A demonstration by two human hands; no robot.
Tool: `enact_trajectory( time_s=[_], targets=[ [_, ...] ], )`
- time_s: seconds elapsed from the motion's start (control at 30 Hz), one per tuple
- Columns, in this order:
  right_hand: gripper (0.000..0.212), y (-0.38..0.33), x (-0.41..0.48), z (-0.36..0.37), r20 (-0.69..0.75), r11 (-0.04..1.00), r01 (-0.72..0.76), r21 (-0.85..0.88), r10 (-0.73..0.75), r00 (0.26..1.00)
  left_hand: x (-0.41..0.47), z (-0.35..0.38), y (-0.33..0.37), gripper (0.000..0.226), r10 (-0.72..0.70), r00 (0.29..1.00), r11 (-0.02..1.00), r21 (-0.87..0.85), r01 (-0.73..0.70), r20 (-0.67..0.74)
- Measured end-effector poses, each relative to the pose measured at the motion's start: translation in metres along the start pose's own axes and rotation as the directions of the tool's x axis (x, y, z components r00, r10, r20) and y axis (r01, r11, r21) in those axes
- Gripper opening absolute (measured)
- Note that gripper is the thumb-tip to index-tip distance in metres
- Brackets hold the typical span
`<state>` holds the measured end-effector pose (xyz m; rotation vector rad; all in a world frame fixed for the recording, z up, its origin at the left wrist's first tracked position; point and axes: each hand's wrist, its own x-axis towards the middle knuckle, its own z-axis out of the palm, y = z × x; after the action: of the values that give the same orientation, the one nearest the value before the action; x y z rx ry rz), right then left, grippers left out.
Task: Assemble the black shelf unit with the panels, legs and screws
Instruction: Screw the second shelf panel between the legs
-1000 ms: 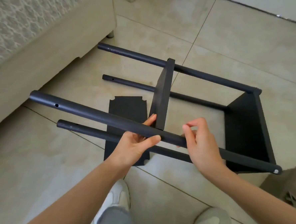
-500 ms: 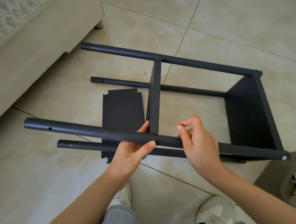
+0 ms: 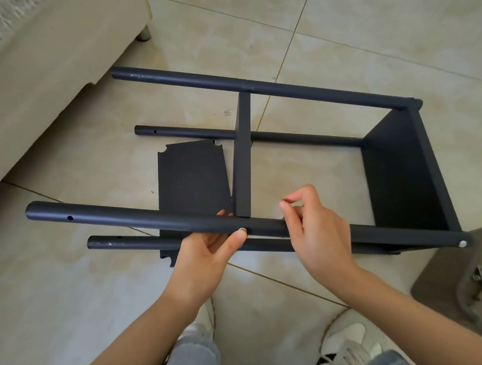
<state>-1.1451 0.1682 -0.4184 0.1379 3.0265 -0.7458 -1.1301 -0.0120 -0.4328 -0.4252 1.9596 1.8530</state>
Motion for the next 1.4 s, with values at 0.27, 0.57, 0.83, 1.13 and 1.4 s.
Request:
enact_trajectory(
  time_s=[0.27, 0.57, 0.83, 1.13, 1.4],
  targets=[
    [0.021, -0.001, 0.0, -0.001, 0.003, 1.0, 0.003, -0.021, -0.003, 1.0, -0.011, -0.004, 0.024, 0.04, 0.195, 0.968, 0.71, 0.704, -0.028, -0.159],
    [0.016, -0.003, 0.004, -0.007, 0.118, 0.997, -0.077, 0.028, 0.073, 0.99, 0.017, -0.023, 0.053, 0.07, 0.529, 0.773, 0.087, 0.884, -0.46, 0.35],
    [0.008, 0.003, 0.042, -0.028, 0.536, 0.934, -0.31, 0.177, 0.173, 0.826, 0.056, -0.037, 0.074, 0.077, 0.121, 0.797, 0.135, 0.786, -0.604, 0.592],
    [0.014, 0.014, 0.077, -0.021, 0.791, 0.834, -0.408, 0.372, -0.055, 0.609, 0.06, -0.039, 0.063, 0.078, 0.218, 0.751, 0.235, 0.713, -0.661, 0.624],
    [0.013, 0.007, 0.093, 0.006, 0.839, 0.641, -0.579, 0.503, -0.202, 0.505, 0.059, -0.039, 0.059, 0.077, 0.259, 0.722, 0.186, 0.7, -0.69, 0.642]
  ],
)
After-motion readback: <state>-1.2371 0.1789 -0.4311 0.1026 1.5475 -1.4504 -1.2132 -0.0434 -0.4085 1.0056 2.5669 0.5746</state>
